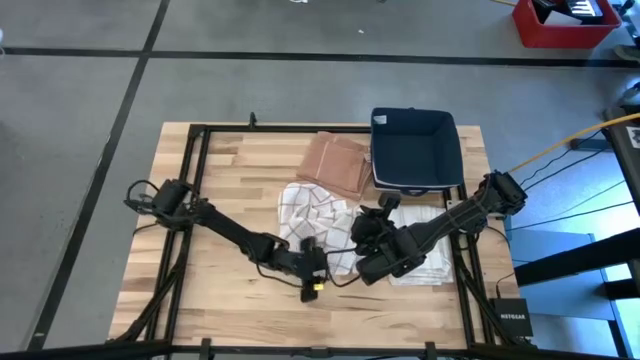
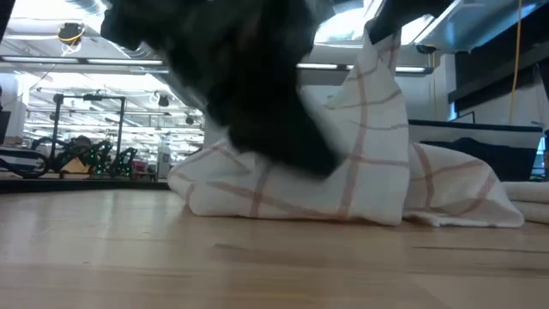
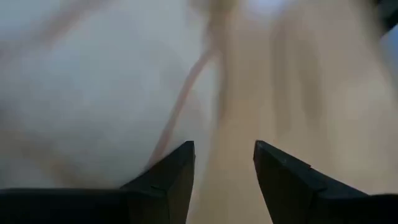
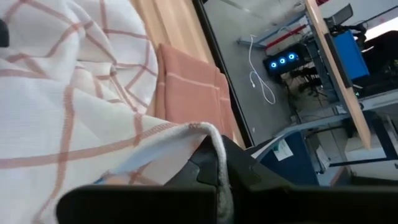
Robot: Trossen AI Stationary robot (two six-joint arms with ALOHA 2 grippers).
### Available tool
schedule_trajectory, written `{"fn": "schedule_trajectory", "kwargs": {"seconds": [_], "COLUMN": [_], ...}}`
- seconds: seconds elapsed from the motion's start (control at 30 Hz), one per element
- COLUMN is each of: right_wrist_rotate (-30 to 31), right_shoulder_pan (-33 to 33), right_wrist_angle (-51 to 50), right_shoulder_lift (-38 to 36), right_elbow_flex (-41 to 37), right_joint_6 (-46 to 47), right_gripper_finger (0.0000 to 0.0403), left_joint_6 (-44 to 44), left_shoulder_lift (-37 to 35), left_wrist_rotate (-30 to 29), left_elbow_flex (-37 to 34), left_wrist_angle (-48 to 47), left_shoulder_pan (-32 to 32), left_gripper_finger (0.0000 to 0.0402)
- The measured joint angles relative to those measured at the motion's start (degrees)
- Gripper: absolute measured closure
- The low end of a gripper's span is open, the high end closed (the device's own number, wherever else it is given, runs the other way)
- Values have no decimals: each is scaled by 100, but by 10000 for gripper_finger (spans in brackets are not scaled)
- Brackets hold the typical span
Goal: Fold towel
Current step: Fold the white towel
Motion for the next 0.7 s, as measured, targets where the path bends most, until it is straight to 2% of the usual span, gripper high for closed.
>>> {"fn": "schedule_trajectory", "kwargs": {"seconds": [0.07,0.13,0.27,0.3,0.4,0.5,0.6,0.7], "right_wrist_rotate": [-22,-41,-75,-76,-87,-115,-167,-175], "right_shoulder_pan": [7,50,52,48,32,33,33,37], "right_wrist_angle": [-8,17,128,137,162,187,201,208], "right_shoulder_lift": [2,2,7,7,9,11,11,11], "right_elbow_flex": [0,0,0,0,0,0,0,-2], "right_joint_6": [0,0,-2,-3,-4,-17,-17,-13], "right_gripper_finger": [398,398,398,398,398,398,398,398], "left_joint_6": [-5,-129,-1066,-1431,-1833,-1918,-1966,-2369], "left_shoulder_lift": [-43,-168,-650,-777,-1263,-1534,-1515,-1364], "left_wrist_rotate": [-32,-358,-1971,-2303,-2558,-2347,-2110,-1847], "left_elbow_flex": [114,197,444,499,536,554,543,449], "left_wrist_angle": [-1134,-2564,-5519,-5980,-6026,-5091,-4249,-3420], "left_shoulder_pan": [27,58,121,119,-24,-310,-593,-841], "left_gripper_finger": [249,254,268,271,279,282,282,282]}}
